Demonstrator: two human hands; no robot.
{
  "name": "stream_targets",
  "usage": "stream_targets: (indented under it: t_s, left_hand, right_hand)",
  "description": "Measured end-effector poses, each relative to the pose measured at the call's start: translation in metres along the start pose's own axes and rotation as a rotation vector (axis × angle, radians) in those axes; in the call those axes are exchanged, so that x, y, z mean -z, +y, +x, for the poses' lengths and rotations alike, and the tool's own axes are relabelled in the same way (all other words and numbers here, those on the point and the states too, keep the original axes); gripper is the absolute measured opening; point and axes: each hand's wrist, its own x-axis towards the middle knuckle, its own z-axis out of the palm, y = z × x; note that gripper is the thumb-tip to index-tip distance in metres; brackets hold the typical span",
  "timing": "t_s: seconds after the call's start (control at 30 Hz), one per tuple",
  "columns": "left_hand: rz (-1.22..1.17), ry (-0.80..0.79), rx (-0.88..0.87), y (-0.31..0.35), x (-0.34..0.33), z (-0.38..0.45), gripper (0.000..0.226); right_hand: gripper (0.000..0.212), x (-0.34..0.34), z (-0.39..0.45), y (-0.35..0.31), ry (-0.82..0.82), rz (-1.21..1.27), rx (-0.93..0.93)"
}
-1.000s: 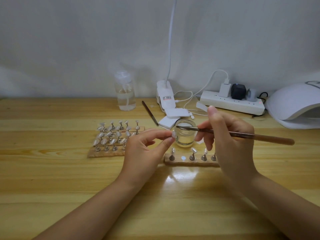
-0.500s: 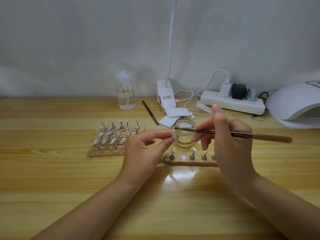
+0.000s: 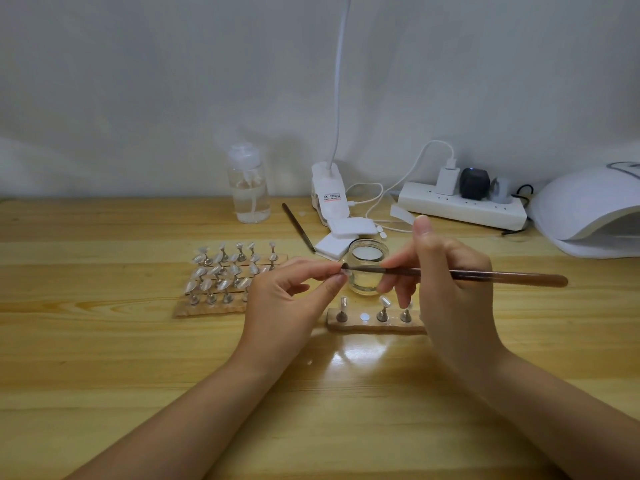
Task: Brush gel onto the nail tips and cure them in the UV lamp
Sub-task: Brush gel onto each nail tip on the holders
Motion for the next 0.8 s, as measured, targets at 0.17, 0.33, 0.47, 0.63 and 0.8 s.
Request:
stream_targets:
  t_s: [0.17,0.33,0.47,0.63,0.8]
  left_hand:
    - [0.008,0.003,0.01,0.0014,0.0003,0.0,0.018]
    - [0.01,0.01,0.016,0.0026,0.0002,-0.0007,0.022]
    - [0.005,0.008,0.027,0.003,0.0003,-0.0011,0.019]
    - [0.002,-0.001,0.038,0.0043,0.0005,-0.0014,0.021]
    - [-0.004,-0.003,0.049,0.0033,0.0003,-0.0009,0.017]
  right_hand:
    - [0.053,0.0024,0.0019,-0.0002,0.055,-0.007,-0.027]
    - [0.042,-0.0015,0.0037,-0.0012,-0.002,-0.014,0.017]
    - [0.051,0.0005,0.0042,0.0012,-0.001,-0.025,-0.014]
    - [0.054,0.0038,0.0064,0.0006,0.042,-0.029,-0.037]
    - [0.048,0.0008,0.0064,0.0005,-0.019,-0.02,-0.005]
